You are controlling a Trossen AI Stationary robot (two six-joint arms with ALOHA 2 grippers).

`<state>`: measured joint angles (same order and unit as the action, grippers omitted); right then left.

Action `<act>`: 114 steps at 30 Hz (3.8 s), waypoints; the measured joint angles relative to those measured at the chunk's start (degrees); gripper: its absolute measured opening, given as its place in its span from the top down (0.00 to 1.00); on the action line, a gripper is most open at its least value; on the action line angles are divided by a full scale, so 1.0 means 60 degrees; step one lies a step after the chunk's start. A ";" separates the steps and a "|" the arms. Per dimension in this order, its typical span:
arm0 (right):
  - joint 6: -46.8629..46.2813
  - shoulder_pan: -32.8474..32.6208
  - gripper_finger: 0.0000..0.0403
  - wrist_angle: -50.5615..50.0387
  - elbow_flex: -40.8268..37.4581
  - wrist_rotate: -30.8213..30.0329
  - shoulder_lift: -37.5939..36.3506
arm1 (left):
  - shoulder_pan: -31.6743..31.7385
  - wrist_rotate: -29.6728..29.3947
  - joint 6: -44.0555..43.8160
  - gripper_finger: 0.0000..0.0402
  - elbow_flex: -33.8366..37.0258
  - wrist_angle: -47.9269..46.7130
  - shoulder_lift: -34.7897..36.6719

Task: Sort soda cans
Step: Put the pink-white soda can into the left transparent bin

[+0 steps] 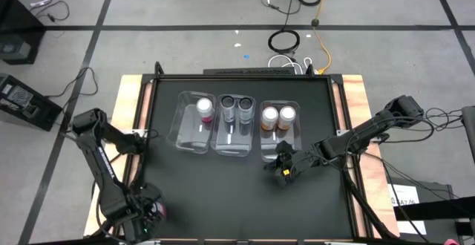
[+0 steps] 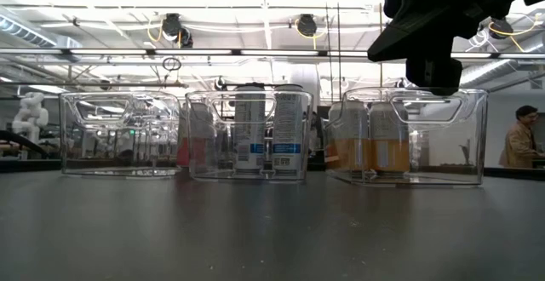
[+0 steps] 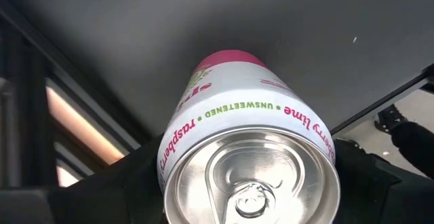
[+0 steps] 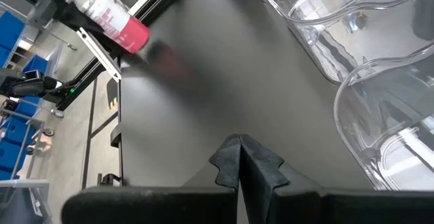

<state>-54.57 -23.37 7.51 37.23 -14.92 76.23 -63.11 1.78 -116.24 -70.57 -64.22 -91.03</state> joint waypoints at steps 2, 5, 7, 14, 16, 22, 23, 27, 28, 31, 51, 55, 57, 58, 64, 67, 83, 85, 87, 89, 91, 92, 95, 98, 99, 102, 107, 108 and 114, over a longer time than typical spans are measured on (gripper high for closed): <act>0.0001 0.0000 1.00 0.0000 0.0000 0.0000 0.0000 | 0.0056 0.0012 -0.0003 0.23 0.0000 -0.0186 0.0224; 0.0031 -0.0001 1.00 -0.0003 0.0000 0.0000 0.0000 | 0.0178 0.0047 -0.0005 0.23 0.0000 -0.0508 0.0603; 0.0041 0.0000 1.00 0.0000 0.0000 0.0000 0.0000 | 0.0300 0.0047 0.0005 0.23 0.0004 -0.0644 0.0874; 0.0438 0.0002 1.00 0.0000 0.0000 0.0000 0.0000 | 0.0931 -0.0579 0.0032 0.23 0.0003 -0.1217 0.2007; 0.0498 0.0002 1.00 0.0000 0.0000 0.0000 0.0000 | 0.1202 -0.0778 0.0204 0.23 0.0001 -0.1455 0.2299; 0.0500 -0.0001 1.00 0.0000 0.0000 0.0000 0.0000 | 0.2224 -0.1187 0.1259 0.23 0.0004 -0.1781 0.3137; 0.0500 -0.0001 1.00 0.0000 0.0000 0.0000 0.0000 | 0.2397 -0.1377 0.1445 0.23 0.0004 -0.1777 0.3271; 0.0500 -0.0001 1.00 -0.0001 0.0000 0.0000 0.0000 | 0.3176 -0.2090 0.2134 0.23 0.0000 -0.1839 0.3791; 0.0500 -0.0001 1.00 0.0000 0.0000 0.0001 0.0000 | 0.3387 -0.2228 0.2294 0.23 0.0004 -0.1904 0.3908; 0.0537 -0.0001 1.00 -0.0002 0.0000 0.0002 0.0000 | 0.4098 -0.2664 0.2954 0.23 0.0004 -0.2027 0.4257; 0.0681 -0.0001 1.00 -0.0002 0.0000 0.0004 0.0000 | 0.9978 -0.2734 0.9477 0.23 0.0004 -0.1958 0.4481; 0.0679 -0.0001 1.00 0.0000 0.0000 0.0004 0.0000 | 1.1070 -0.1938 1.1164 0.23 0.0004 -0.1960 0.3976; 0.0635 -0.0001 1.00 0.0000 0.0000 0.0004 0.0000 | 1.1558 -0.1646 1.2014 0.23 0.0004 -0.1958 0.3678; 0.0631 -0.0001 1.00 0.0000 0.0000 0.0004 0.0000 | 1.1792 -0.1518 1.2439 0.23 0.0004 -0.1961 0.3526; 0.0417 -0.0001 1.00 0.0000 0.0000 0.0004 0.0004 | 1.2919 -0.1111 1.5307 0.23 0.0004 -0.2094 0.2696; 0.0289 -0.0061 1.00 0.0000 0.0000 -0.0001 0.0004 | 1.3357 -0.1087 1.6407 0.23 0.0004 -0.2173 0.2410; 0.0249 -0.0187 1.00 0.0000 0.0000 -0.0286 0.0004 | 1.5012 -0.1056 1.9185 0.23 0.0004 -0.1082 0.0789; 0.0245 -0.0187 1.00 0.0000 0.0000 -0.0288 0.0004 | 1.5146 -0.1053 1.9346 0.23 0.0004 -0.1058 0.0548; 0.0209 -0.0187 1.00 0.0000 0.0000 -0.0288 0.0004 | 1.5252 -0.1053 1.9555 0.23 0.0004 -0.1059 0.0336; 0.0207 -0.0187 1.00 0.0000 0.0000 -0.0288 0.0004 | 1.5355 -0.1055 1.9754 0.23 0.0004 -0.1000 0.0165; 0.0207 -0.0187 1.00 0.0000 0.0000 -0.0288 0.0004 | 1.5454 -0.1042 1.9771 0.23 0.0004 -0.0727 0.0064; 0.0205 -0.0187 1.00 0.0000 0.0000 -0.0288 0.0004 | 1.5502 -0.1015 1.9783 0.23 0.0004 -0.0525 0.0055; 0.0205 -0.0187 1.00 0.0004 0.0000 -0.0288 0.0004 | 1.5612 -0.0977 1.9873 0.23 0.0004 -0.0028 0.0062; 0.0202 -0.0187 1.00 0.0004 0.0000 -0.0285 0.0004 | 1.5740 -0.0933 2.0041 0.23 0.0004 0.0012 0.0069; 0.0202 -0.0187 1.00 0.0004 0.0000 -0.0288 0.0004 | 1.5787 -0.0862 2.0091 0.23 0.0004 -0.0076 0.0070; 0.0202 -0.0187 1.00 0.0004 0.0000 -0.0288 0.0004 | 1.5922 -0.0758 2.0041 0.23 0.0179 -0.0031 0.0081; 0.0205 -0.0187 1.00 0.0000 0.0000 -0.0287 0.0004 | 1.6025 -0.0586 1.9951 0.23 0.0874 0.0341 0.0160; 0.0205 -0.0187 1.00 0.0003 0.0000 -0.0288 0.0004 | 1.6021 -0.0583 1.9943 0.23 0.0956 0.0389 0.0161; 0.0244 -0.0180 1.00 0.0004 0.0000 -0.0288 0.0007 | 1.6017 -0.0628 1.9929 0.21 0.1020 0.0576 0.0208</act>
<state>-53.11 -24.45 7.53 37.23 -16.64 76.27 32.99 -1.98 3.33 -64.45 -60.76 -89.78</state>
